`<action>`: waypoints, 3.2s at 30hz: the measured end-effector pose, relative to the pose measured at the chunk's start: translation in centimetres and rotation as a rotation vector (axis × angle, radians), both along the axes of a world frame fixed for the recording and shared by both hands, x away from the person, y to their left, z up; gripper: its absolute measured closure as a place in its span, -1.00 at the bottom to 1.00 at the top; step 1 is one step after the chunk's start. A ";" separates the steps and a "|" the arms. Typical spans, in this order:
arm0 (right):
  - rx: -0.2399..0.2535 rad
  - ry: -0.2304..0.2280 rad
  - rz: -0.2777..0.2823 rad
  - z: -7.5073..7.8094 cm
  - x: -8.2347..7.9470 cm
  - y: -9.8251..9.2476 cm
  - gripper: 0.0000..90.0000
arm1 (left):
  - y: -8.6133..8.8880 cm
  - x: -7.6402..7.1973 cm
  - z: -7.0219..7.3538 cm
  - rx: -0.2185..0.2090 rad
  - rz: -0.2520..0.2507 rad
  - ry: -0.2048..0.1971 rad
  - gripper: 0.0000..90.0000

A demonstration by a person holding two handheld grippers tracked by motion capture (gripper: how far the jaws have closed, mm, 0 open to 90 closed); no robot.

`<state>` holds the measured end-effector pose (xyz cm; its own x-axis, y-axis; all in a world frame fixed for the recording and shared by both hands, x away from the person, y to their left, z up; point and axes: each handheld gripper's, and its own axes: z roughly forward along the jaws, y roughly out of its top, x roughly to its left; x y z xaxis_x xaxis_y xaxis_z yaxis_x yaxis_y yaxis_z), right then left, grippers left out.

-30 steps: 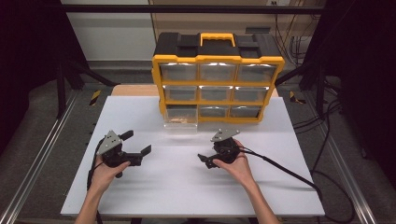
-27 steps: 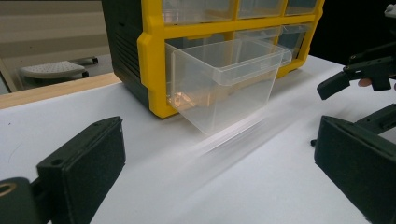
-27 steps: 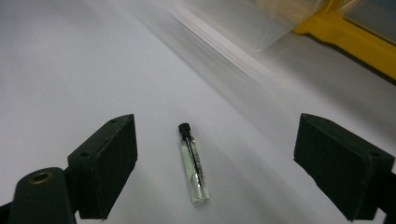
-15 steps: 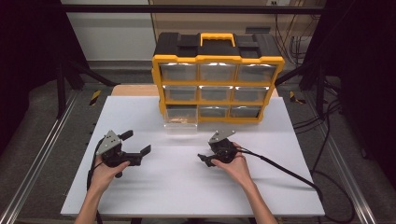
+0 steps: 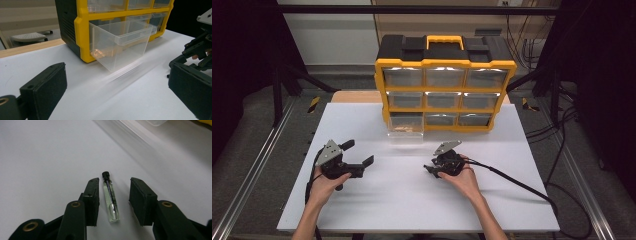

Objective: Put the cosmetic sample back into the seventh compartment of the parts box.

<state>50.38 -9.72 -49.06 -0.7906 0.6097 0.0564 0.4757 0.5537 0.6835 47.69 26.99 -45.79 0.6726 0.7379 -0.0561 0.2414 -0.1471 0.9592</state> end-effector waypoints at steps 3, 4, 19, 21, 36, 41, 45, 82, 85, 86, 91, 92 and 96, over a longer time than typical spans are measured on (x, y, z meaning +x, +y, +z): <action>-0.001 0.007 0.005 0.0 0.0 0.0 0.44 | 0.0 0.0 0.0 -0.003 0.001 0.000 -0.96; 0.001 0.009 0.006 0.0 0.0 0.0 0.48 | 0.0 0.0 0.0 -0.003 0.001 0.000 -0.96; 0.006 0.048 0.017 0.0 0.1 0.0 0.77 | 0.0 0.0 0.0 -0.003 0.002 0.000 -0.96; 0.007 0.050 0.018 0.0 0.1 0.0 0.79 | 0.1 0.0 0.0 -0.001 0.002 0.000 -0.96; 0.029 0.050 0.021 0.5 0.2 -0.2 0.80 | 0.1 0.0 0.0 0.000 0.002 0.000 -0.96; 0.035 0.047 0.025 0.8 0.2 -0.4 0.80 | 0.1 0.0 0.0 0.001 0.002 0.000 -0.96; 0.045 0.041 0.026 1.0 0.1 -0.5 0.80 | 0.1 0.0 0.0 0.002 0.002 0.001 -0.95; 0.124 -0.040 0.033 5.5 0.0 -1.7 0.80 | 0.1 0.0 -0.1 0.003 0.002 0.000 -0.95; 0.133 -0.048 0.028 5.9 0.1 -1.9 0.80 | 0.1 0.0 -0.1 0.004 0.002 0.000 -0.96; 0.135 -0.052 0.030 6.0 0.1 -1.9 0.80 | 0.1 0.0 -0.1 0.004 0.002 0.000 -0.96; 0.142 -0.059 0.024 6.5 0.2 -2.0 0.80 | 0.1 0.0 -0.1 0.003 0.002 0.001 -0.96; 0.144 -0.065 0.025 6.7 0.2 -2.0 0.80 | 0.1 0.0 -0.1 0.003 0.002 0.001 -0.96; 0.152 -0.071 0.024 7.2 0.3 -2.0 0.80 | 0.1 0.0 -0.1 0.002 0.002 0.001 -0.96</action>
<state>50.70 -11.75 -41.87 -0.8103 0.5791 0.0896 0.4107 0.4523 0.7917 47.71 27.11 -45.87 0.6709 0.7395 -0.0549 0.2423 -0.1487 0.9587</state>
